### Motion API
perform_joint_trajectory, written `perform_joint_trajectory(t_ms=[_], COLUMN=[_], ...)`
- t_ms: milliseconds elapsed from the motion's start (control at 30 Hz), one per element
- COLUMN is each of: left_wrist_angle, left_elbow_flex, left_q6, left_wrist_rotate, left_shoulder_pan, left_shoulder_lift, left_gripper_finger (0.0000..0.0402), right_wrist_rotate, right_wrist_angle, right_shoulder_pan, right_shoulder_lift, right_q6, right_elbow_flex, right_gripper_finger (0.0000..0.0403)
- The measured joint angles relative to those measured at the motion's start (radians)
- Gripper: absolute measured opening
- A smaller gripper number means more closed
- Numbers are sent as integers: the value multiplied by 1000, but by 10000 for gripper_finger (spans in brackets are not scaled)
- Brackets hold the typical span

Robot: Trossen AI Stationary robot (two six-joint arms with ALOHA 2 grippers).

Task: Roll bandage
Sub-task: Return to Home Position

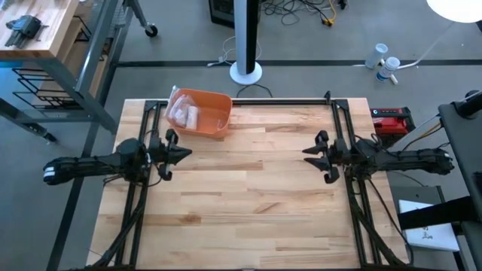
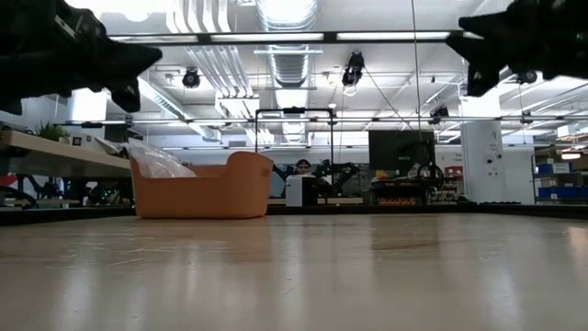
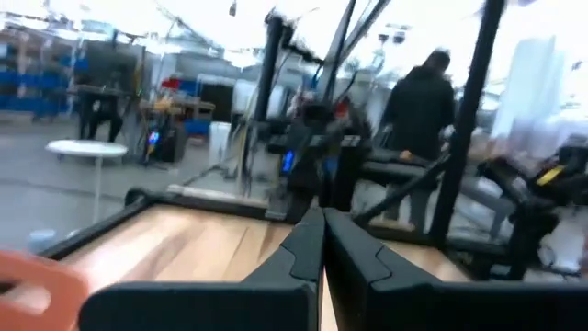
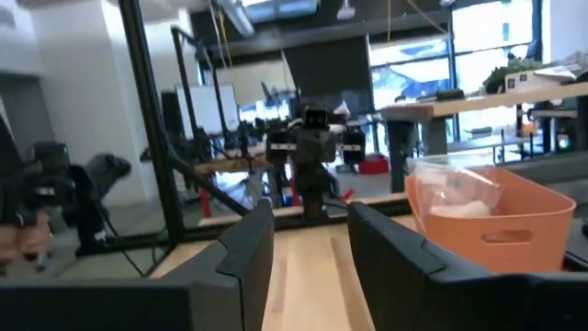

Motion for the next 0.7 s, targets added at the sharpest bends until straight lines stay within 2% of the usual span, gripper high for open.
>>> perform_joint_trajectory(t_ms=[67, 233, 433, 533, 700], left_wrist_angle=[-56, -106, -177, -225, -254], left_elbow_flex=[18, 9, 3, 3, 3], left_q6=[1, -11, -2, 19, 44], left_wrist_rotate=[0, 17, 26, 26, 26], left_shoulder_pan=[-12, -43, -51, -51, -51], left_shoulder_lift=[-38, -113, -213, -269, -261], left_gripper_finger=[0, 0, 0, 0, 0], right_wrist_rotate=[22, 187, 181, 190, 181], right_wrist_angle=[68, -39, -49, -168, -387], right_shoulder_pan=[1, 24, 71, 60, 56], right_shoulder_lift=[-5, -45, -83, -141, -304], right_q6=[22, 54, -29, -34, -47], right_elbow_flex=[-56, -62, -63, -59, -42], right_gripper_finger=[135, 143, 153, 156, 151])
